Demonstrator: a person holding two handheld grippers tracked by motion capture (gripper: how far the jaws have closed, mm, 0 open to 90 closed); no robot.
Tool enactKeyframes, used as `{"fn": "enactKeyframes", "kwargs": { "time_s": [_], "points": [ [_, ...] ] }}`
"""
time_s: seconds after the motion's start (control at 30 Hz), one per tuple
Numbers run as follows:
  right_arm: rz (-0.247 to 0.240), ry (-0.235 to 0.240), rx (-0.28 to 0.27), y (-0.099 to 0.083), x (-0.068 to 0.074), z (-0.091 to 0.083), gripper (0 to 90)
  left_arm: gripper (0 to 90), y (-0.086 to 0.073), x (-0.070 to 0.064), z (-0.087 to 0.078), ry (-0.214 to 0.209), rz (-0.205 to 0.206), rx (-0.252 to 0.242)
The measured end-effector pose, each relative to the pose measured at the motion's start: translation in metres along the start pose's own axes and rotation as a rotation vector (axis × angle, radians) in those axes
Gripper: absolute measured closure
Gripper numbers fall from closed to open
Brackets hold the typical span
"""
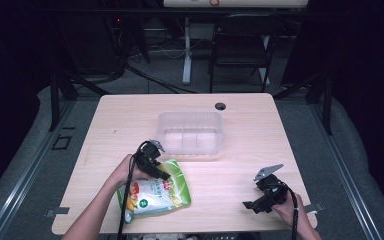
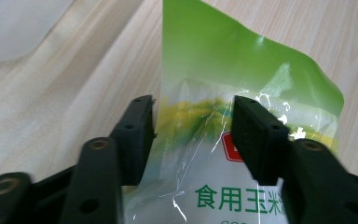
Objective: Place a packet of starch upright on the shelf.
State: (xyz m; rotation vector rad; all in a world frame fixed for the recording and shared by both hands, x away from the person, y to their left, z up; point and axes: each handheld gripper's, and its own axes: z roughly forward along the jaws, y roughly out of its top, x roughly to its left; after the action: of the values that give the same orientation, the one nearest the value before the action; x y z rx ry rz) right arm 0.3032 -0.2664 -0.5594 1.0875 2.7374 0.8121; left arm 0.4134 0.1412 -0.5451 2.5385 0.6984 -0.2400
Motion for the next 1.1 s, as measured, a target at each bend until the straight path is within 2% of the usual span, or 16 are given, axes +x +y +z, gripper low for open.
{"fn": "enactKeyframes", "kwargs": {
  "time_s": [0.1, 0.13, 0.3, 0.4, 0.53, 0.63, 0.7, 0.93, 1.1],
  "points": [
    [0.010, 0.002, -0.004, 0.000, 0.000, 0.000, 6.4, 60.4, -0.001, 0.000, 0.000, -0.007, 0.007, 0.006],
    [0.006, -0.004, -0.001, 0.000, 0.000, 0.000, 6.4, 63.3, -0.003, -0.002, 0.000, -0.001, 0.002, -0.010],
    [0.006, -0.003, -0.009, 0.000, 0.001, 0.000, 6.4, 77.9, -0.006, -0.006, -0.003, 0.020, 0.024, 0.010],
    [0.006, -0.010, -0.005, -0.001, 0.000, -0.001, 6.5, 83.3, -0.007, -0.010, -0.004, 0.035, 0.030, 0.008],
    [0.010, -0.007, -0.009, -0.001, 0.000, 0.000, 6.6, 85.4, -0.010, -0.013, -0.005, 0.052, 0.029, -0.006],
    [0.006, -0.014, -0.004, -0.001, 0.001, -0.001, 6.7, 85.7, -0.013, -0.014, -0.006, 0.043, -0.002, -0.038],
    [0.007, -0.015, -0.008, -0.001, 0.002, -0.001, 6.7, 85.6, -0.015, -0.016, -0.007, 0.051, -0.006, -0.051],
    [0.022, -0.016, -0.010, -0.001, 0.001, -0.001, 7.0, 86.1, -0.019, -0.023, -0.012, 0.100, 0.000, -0.065],
    [0.018, -0.028, -0.007, -0.001, 0.002, -0.002, 7.0, 86.0, -0.024, -0.027, -0.020, 0.103, -0.005, -0.117]
  ]
}}
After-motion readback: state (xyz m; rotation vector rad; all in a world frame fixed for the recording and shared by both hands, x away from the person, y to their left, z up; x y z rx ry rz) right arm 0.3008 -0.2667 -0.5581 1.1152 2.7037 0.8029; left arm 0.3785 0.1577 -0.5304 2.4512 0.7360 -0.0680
